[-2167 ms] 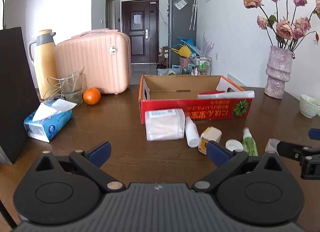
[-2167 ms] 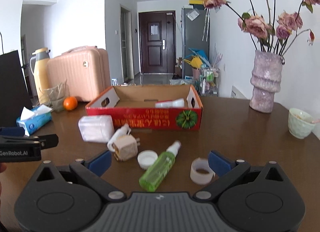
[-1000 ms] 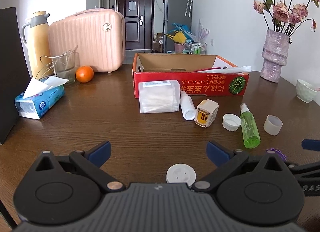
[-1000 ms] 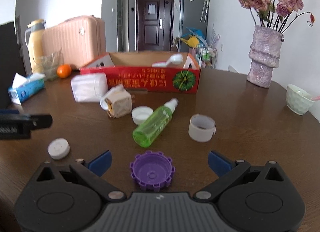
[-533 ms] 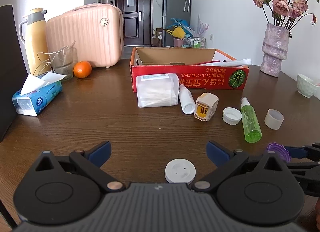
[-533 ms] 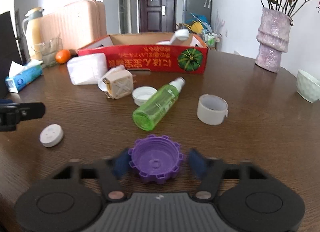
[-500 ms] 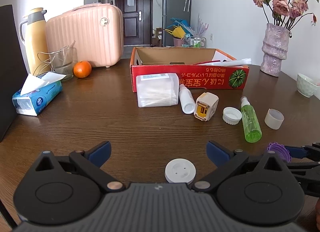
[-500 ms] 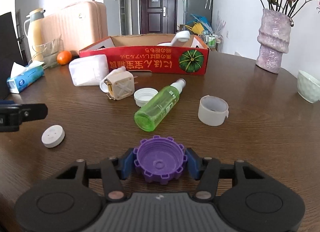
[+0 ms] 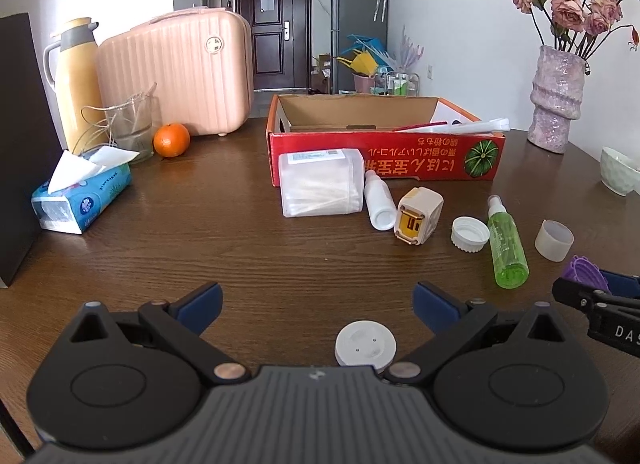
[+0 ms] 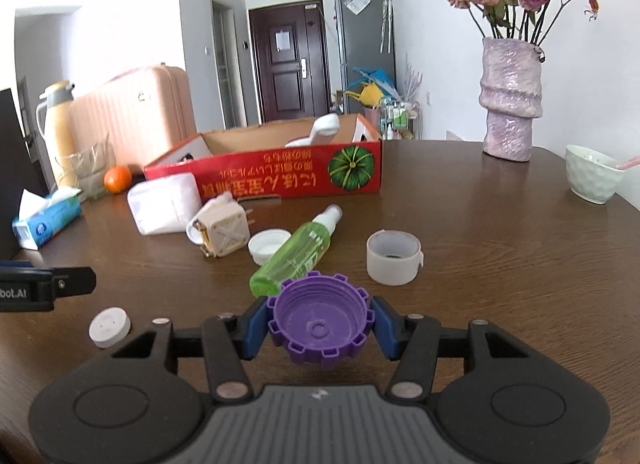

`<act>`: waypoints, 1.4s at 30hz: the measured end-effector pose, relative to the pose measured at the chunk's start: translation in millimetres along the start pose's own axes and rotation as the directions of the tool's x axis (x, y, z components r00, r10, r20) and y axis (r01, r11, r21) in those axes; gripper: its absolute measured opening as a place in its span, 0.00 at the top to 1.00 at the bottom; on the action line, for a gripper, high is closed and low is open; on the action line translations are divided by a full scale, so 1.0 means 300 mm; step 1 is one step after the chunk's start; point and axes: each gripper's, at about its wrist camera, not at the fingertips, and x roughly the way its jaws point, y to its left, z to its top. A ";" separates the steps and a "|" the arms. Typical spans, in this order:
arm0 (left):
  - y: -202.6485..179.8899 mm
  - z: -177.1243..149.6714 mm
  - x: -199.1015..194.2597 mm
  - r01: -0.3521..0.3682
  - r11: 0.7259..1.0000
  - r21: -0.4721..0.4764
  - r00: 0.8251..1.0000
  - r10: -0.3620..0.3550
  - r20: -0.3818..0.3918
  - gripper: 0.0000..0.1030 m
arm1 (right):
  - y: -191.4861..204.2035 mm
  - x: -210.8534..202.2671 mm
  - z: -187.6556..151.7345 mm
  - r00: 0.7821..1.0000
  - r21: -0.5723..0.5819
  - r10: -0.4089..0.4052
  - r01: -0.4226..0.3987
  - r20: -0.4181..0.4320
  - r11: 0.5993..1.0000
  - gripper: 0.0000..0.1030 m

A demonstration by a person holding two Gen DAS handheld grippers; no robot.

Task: Organize rigid objects
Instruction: 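Grasp the white round cap with the left gripper while the right gripper holds the purple cap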

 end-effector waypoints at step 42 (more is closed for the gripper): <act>-0.075 -0.075 0.097 0.102 0.993 0.051 0.986 -0.094 -0.140 0.61 | 0.001 -0.013 -0.010 1.000 0.006 0.001 -0.001 0.027 1.000 0.48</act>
